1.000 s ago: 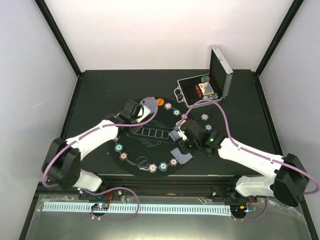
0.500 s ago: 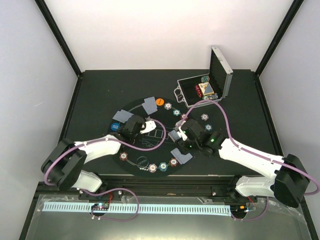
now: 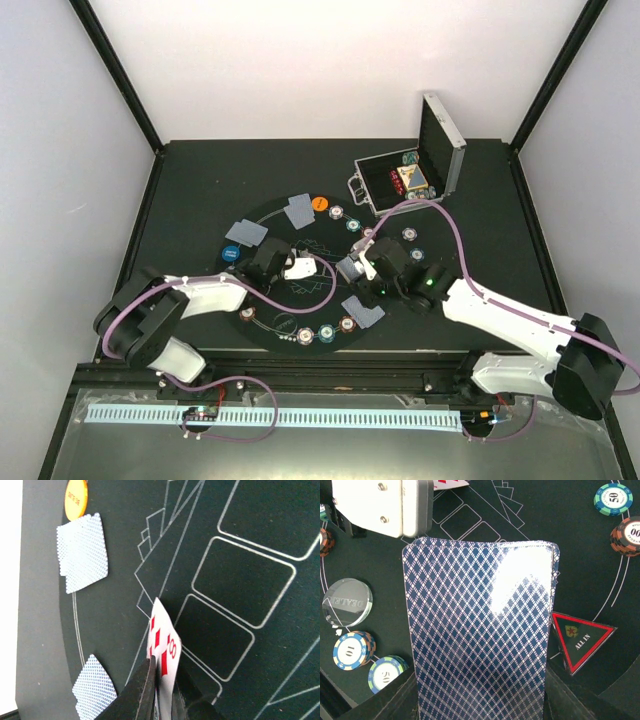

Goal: Distribute texas hold em gaming equipment

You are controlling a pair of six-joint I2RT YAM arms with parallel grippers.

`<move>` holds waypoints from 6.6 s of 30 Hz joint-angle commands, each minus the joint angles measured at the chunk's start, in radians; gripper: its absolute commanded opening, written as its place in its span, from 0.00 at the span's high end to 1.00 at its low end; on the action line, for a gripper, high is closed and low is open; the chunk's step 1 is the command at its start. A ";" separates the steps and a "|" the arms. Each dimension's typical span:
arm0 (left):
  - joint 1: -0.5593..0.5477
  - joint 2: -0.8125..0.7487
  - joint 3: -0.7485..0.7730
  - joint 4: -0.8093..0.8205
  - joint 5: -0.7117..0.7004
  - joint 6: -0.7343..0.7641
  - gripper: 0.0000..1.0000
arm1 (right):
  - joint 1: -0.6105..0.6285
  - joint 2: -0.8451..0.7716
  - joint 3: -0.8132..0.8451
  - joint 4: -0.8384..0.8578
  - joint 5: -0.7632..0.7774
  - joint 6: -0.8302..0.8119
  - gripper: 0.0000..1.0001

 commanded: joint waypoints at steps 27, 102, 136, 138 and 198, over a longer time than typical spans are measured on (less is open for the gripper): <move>0.092 -0.101 -0.089 -0.063 0.029 0.051 0.66 | -0.006 -0.052 -0.020 0.040 -0.005 -0.004 0.45; 0.183 0.041 0.330 -0.656 1.378 -1.177 0.34 | 0.140 0.123 0.127 -0.063 -0.133 -0.148 0.44; 0.160 0.124 0.356 -0.723 1.432 -1.101 0.66 | 0.151 0.122 0.116 -0.057 -0.116 -0.139 0.44; 0.163 0.125 0.356 -0.730 1.431 -1.095 0.67 | 0.151 0.119 0.114 -0.055 -0.116 -0.138 0.45; 0.258 0.071 0.332 -0.821 1.485 -1.023 0.98 | 0.150 0.105 0.091 -0.044 -0.102 -0.129 0.44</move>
